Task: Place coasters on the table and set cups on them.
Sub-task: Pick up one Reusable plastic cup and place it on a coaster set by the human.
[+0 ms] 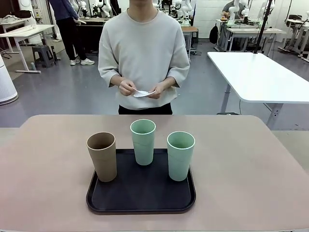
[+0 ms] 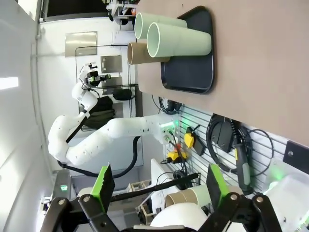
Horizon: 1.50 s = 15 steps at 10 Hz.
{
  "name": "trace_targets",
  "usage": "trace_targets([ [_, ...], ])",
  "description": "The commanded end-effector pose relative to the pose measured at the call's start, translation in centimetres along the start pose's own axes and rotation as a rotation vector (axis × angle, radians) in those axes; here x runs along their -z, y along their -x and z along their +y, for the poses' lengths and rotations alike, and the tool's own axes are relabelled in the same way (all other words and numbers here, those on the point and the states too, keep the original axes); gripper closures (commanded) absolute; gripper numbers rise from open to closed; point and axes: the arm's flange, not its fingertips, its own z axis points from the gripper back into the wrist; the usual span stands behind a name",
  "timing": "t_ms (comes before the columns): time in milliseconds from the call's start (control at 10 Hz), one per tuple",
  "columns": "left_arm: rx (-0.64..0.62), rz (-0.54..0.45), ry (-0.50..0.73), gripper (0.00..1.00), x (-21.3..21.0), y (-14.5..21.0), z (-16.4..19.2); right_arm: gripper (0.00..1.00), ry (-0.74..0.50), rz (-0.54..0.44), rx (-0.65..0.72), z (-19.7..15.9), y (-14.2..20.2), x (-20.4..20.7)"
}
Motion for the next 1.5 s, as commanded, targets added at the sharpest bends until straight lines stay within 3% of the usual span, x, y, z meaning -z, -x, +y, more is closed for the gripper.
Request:
trace_targets([
  [0,0.038,0.033,-0.062,0.0,0.1,0.6,-0.1,0.0,0.021,-0.07,-0.041,0.5,0.2,0.4],
  [100,0.054,0.051,-0.092,0.0,0.0,0.8,-0.4,0.0,0.093,-0.117,-0.047,1.0,0.4,0.7],
  [200,0.002,0.02,-0.021,0.0,0.2,0.1,0.0,0.0,0.01,-0.023,-0.013,0.3,0.1,-0.3],
  [1400,0.002,0.02,-0.021,0.0,0.2,0.1,0.0,0.0,0.01,-0.023,-0.013,0.3,0.1,-0.3],
])
